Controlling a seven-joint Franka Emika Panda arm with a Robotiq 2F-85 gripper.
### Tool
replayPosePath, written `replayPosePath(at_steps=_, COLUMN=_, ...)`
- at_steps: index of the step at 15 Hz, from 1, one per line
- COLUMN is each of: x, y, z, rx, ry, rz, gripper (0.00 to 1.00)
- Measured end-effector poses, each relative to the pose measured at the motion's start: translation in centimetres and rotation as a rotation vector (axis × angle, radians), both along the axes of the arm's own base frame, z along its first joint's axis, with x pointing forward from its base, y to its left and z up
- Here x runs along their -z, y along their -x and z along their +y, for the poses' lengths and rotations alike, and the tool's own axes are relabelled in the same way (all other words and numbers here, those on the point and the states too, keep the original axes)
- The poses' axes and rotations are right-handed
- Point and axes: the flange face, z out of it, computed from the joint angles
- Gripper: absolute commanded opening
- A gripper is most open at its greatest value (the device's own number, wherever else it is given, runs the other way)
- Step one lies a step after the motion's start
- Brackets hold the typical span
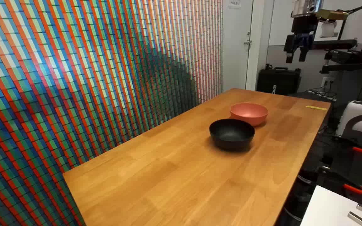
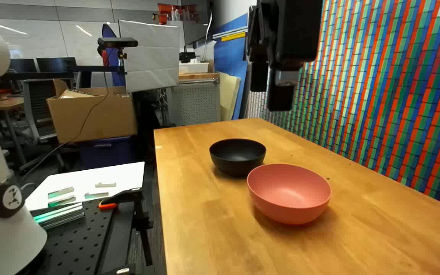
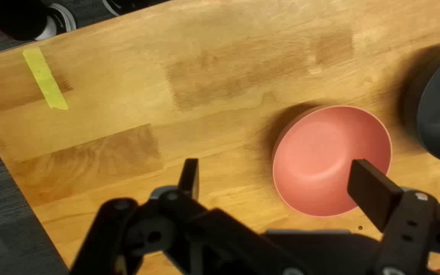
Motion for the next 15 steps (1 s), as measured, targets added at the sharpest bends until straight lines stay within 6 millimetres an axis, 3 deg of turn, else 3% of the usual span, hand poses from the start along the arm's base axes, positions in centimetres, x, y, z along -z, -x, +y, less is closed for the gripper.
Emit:
replayPosePath(at_steps=7, x=-0.3, y=-0.2, z=0.1, rx=-0.004, ry=0.005, rz=-0.006, gripper=1.0)
replayPosePath(at_steps=9, x=-0.2, y=-0.9, z=1.7, rx=-0.032, ry=0.041, rz=0.005, gripper=1.0)
replayPosePath(at_steps=11, x=-0.3, y=-2.7, z=5.9, rx=-0.097, ry=0.1, rz=0.005, gripper=1.0)
replayPosePath(at_steps=15, x=0.9, y=-6.2, z=17.6, rx=-0.293, ry=0.191, rz=0.007, gripper=1.0)
